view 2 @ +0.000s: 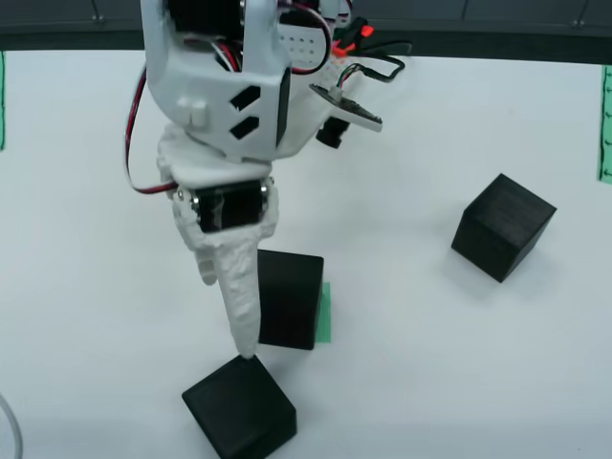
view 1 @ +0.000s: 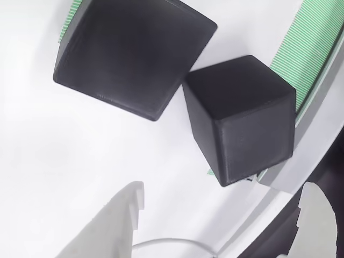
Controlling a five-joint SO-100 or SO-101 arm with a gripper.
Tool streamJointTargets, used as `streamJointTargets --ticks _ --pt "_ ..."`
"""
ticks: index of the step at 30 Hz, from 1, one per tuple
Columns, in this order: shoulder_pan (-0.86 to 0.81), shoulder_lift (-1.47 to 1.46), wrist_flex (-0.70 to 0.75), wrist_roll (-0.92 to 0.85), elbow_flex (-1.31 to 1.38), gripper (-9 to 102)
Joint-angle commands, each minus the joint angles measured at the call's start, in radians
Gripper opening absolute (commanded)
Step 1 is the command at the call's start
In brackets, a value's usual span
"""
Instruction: Stack 3 Blocks on the chosen place.
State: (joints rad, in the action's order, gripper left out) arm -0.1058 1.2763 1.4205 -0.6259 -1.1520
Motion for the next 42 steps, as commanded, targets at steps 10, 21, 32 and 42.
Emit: streamJointTargets --ticks 10,21,32,42 --pt "0.037 -0.249 -0.005 -0.023 0.304 36" --pt "0.032 -0.425 -0.002 -0.043 0.459 35" --pt "0.048 -0.491 -0.008 -0.043 0.476 30" --pt "0.029 -0.38 0.028 -0.043 0.41 23"
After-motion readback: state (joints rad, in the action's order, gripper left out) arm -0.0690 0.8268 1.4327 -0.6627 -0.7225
